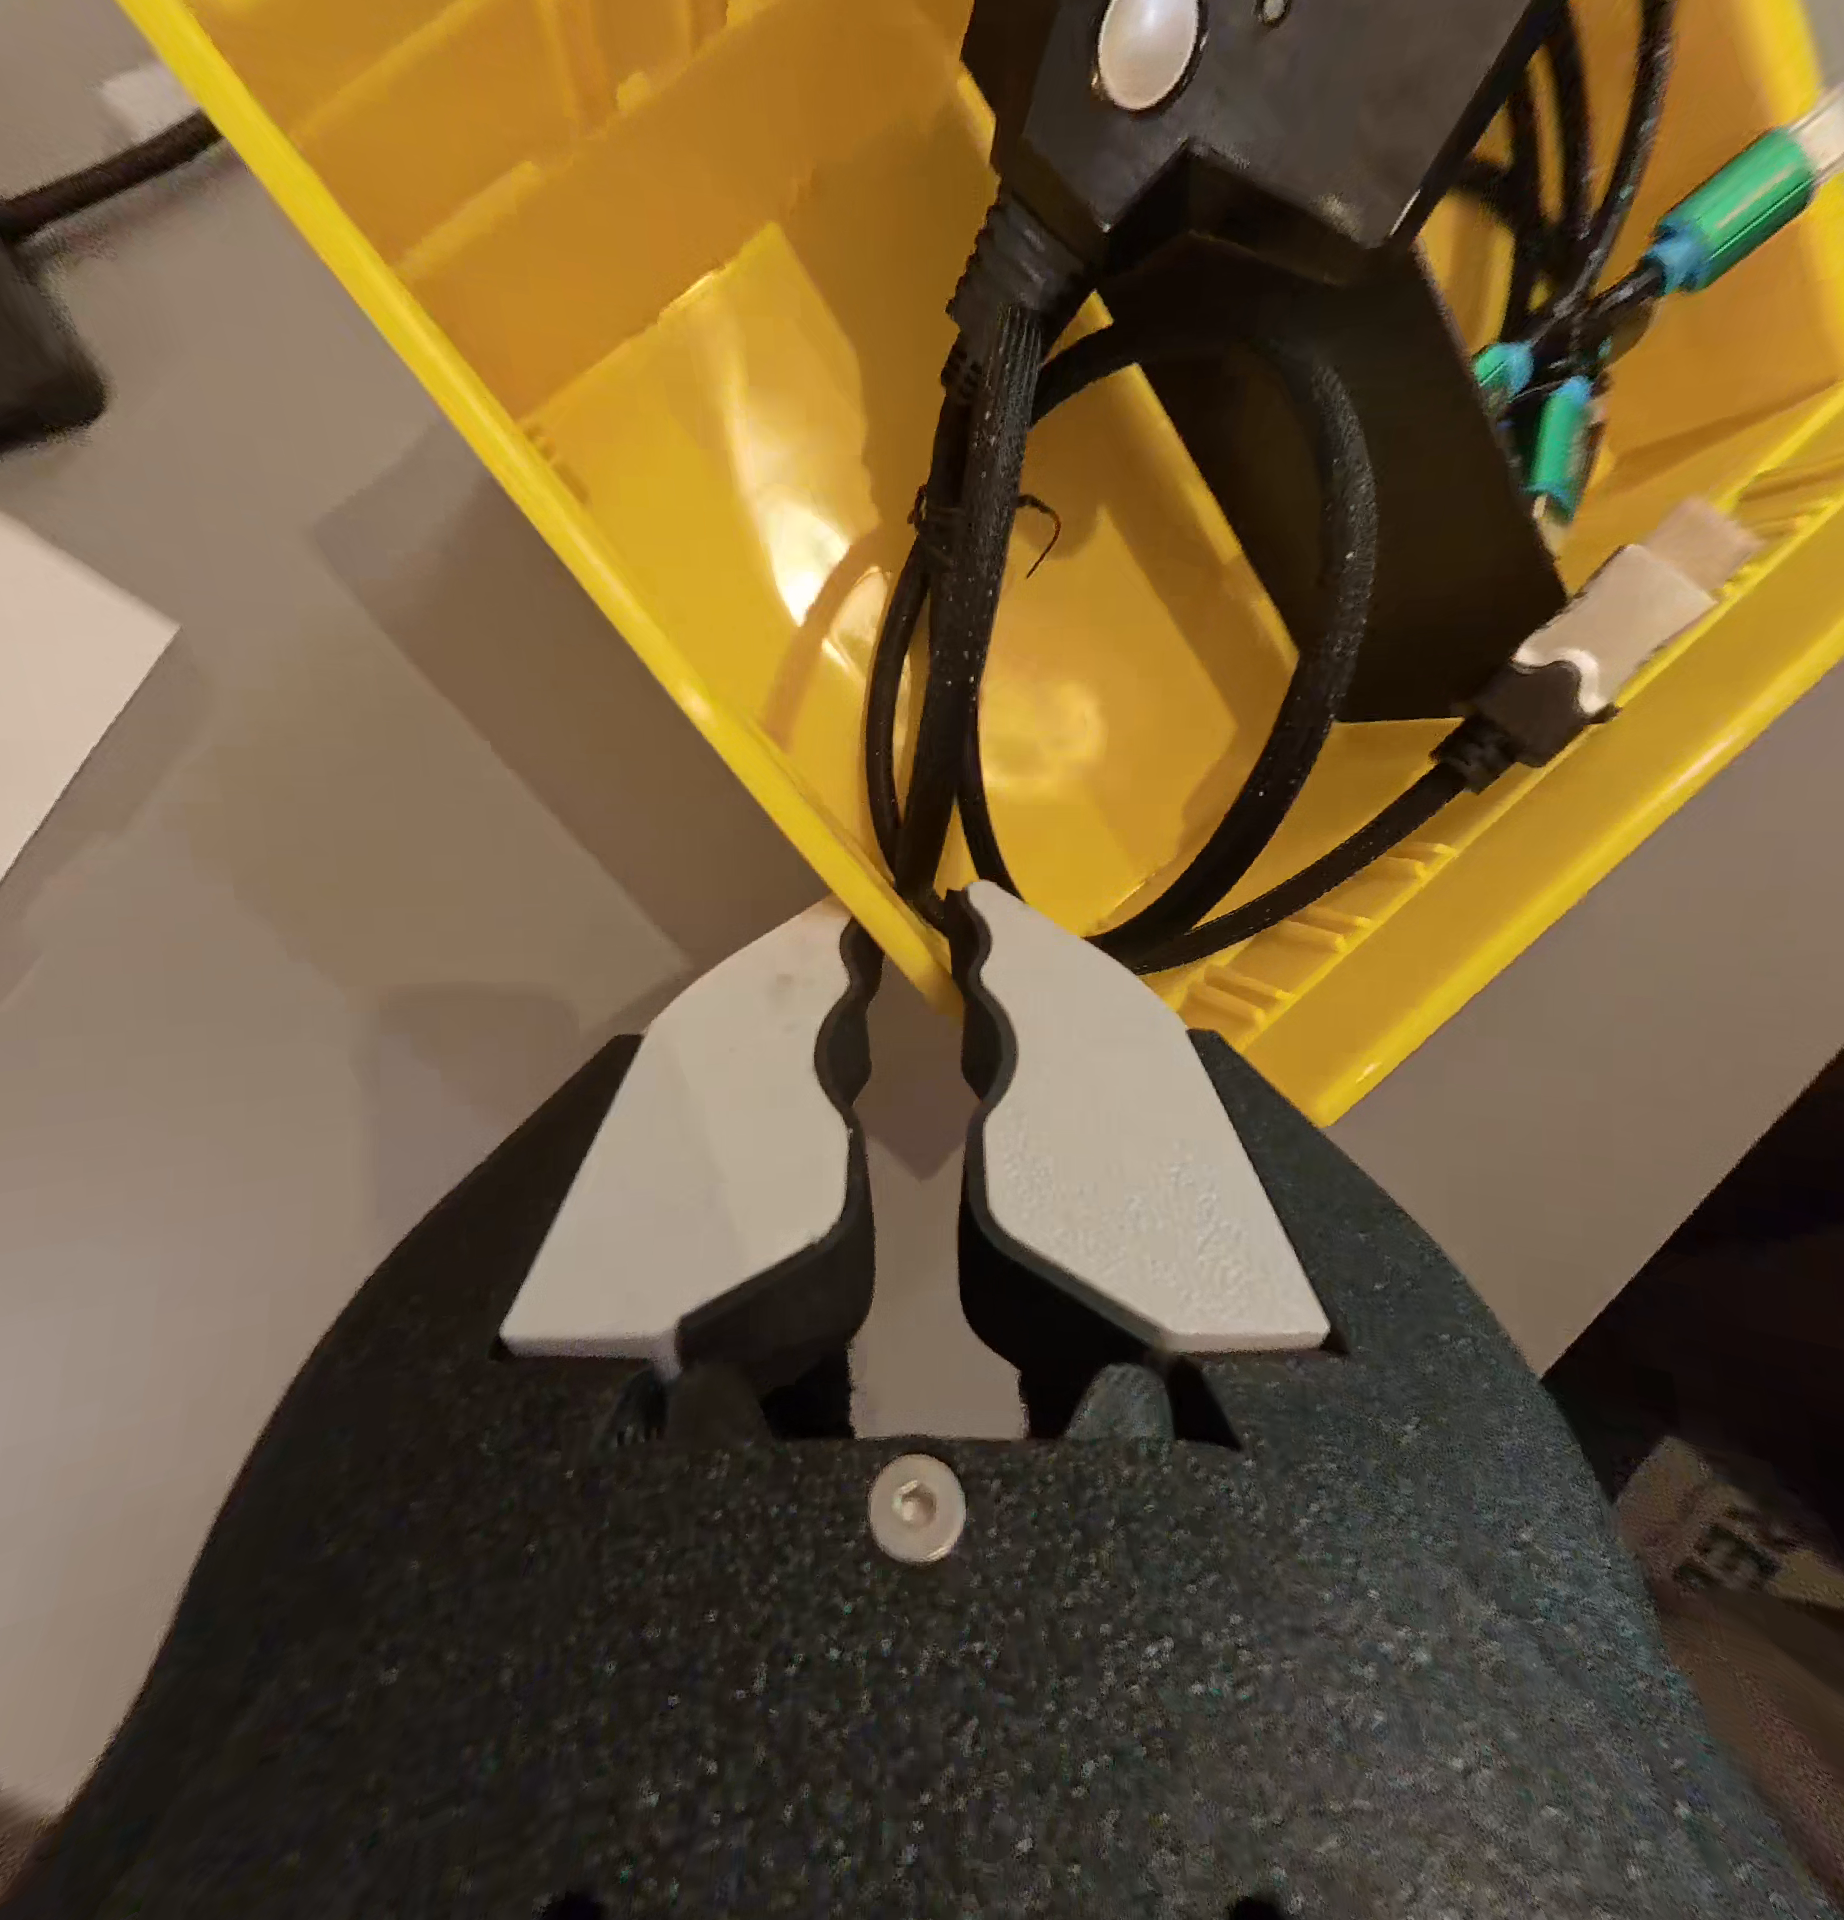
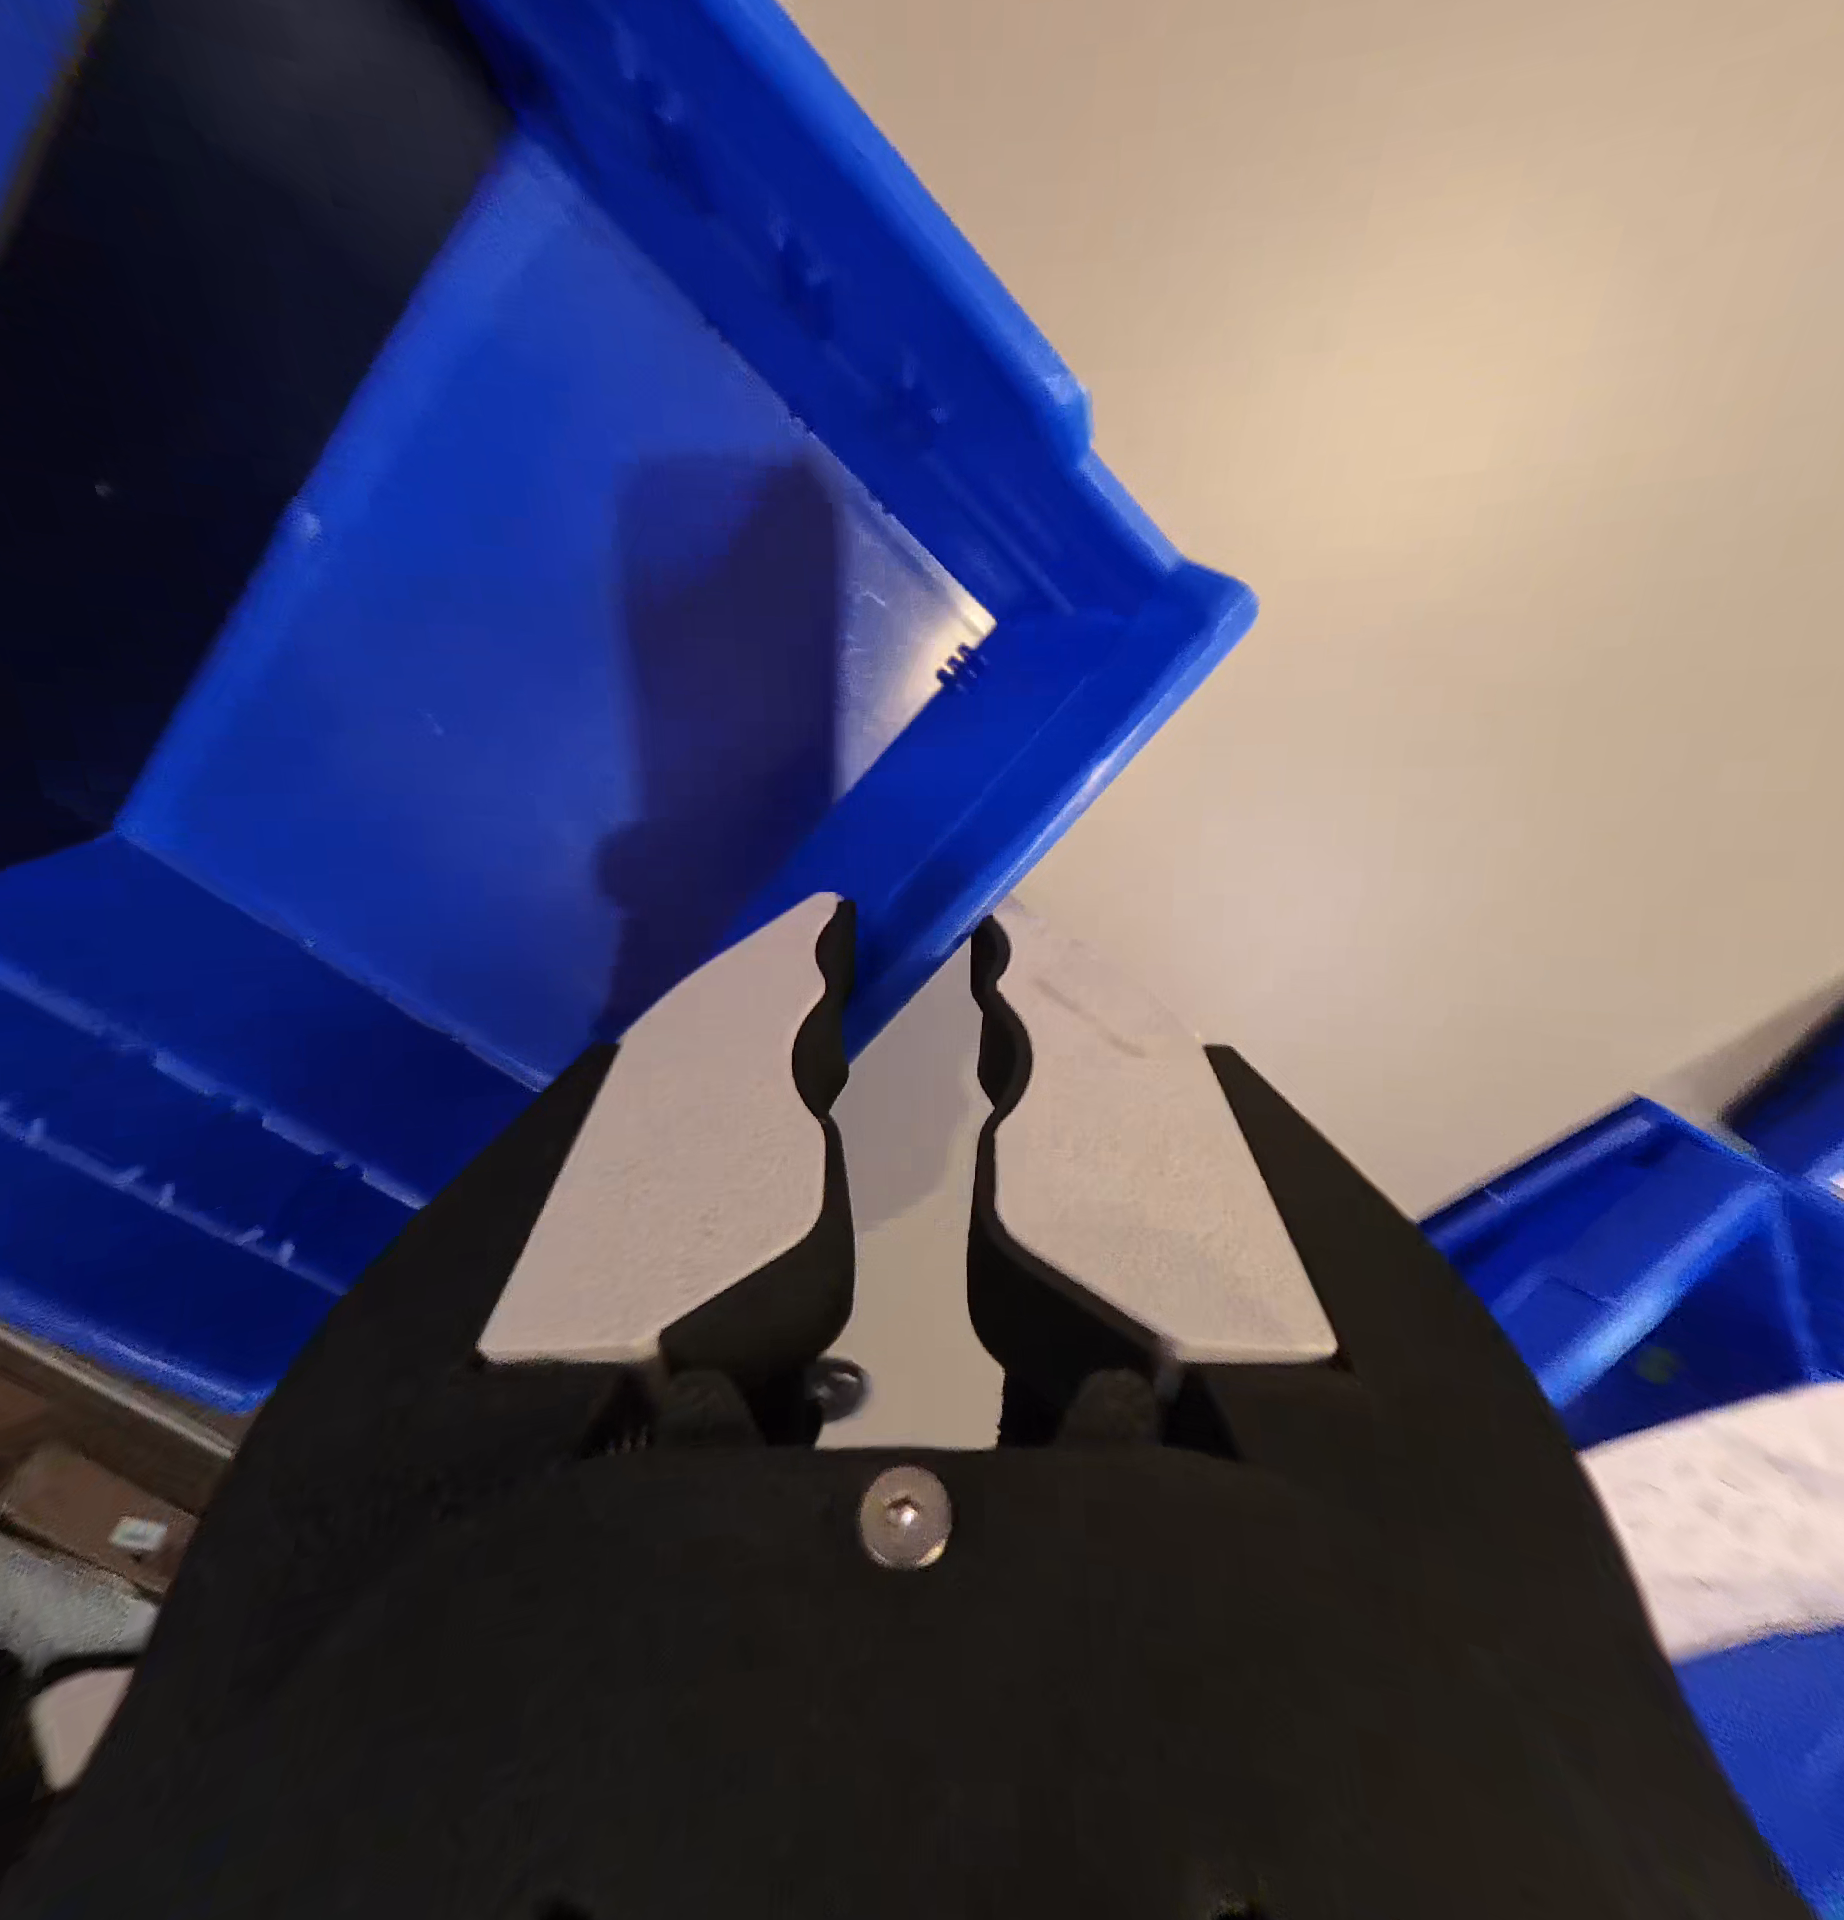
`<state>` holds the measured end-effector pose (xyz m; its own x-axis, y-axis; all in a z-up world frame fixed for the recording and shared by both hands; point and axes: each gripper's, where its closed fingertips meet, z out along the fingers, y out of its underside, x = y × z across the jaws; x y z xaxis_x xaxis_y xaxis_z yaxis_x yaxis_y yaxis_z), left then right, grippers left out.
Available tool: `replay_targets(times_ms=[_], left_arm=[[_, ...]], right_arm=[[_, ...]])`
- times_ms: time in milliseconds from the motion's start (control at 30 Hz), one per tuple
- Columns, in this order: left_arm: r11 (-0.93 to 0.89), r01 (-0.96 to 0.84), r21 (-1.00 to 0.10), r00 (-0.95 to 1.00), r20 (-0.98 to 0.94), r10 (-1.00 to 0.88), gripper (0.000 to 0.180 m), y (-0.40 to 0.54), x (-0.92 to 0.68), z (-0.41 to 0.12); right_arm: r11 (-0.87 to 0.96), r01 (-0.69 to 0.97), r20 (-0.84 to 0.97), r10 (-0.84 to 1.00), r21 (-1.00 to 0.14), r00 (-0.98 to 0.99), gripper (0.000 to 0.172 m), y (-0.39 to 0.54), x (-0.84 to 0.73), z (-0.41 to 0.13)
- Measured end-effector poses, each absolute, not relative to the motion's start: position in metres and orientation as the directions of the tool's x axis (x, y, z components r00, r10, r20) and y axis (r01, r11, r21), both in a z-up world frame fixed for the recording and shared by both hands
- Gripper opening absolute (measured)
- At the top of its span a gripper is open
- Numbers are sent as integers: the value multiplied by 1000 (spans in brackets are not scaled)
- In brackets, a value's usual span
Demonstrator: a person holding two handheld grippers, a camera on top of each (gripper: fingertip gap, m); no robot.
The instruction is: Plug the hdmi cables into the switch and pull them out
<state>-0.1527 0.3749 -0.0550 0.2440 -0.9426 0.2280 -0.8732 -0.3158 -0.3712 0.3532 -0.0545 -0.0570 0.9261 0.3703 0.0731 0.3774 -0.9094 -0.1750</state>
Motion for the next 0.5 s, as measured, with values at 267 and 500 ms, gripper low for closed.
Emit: replay_targets(times_ms=[267,500], left_arm=[[-191,-971,-142,191,8,-981,12,415,-252,-57],[-71,-997,2,71,-70,-995,12,449,-304,-55]], right_arm=[[-855,519,229,504,-2,833,22,-33,413,-56],[-819,564,398,556,109,730,21,-2,448,-54]])
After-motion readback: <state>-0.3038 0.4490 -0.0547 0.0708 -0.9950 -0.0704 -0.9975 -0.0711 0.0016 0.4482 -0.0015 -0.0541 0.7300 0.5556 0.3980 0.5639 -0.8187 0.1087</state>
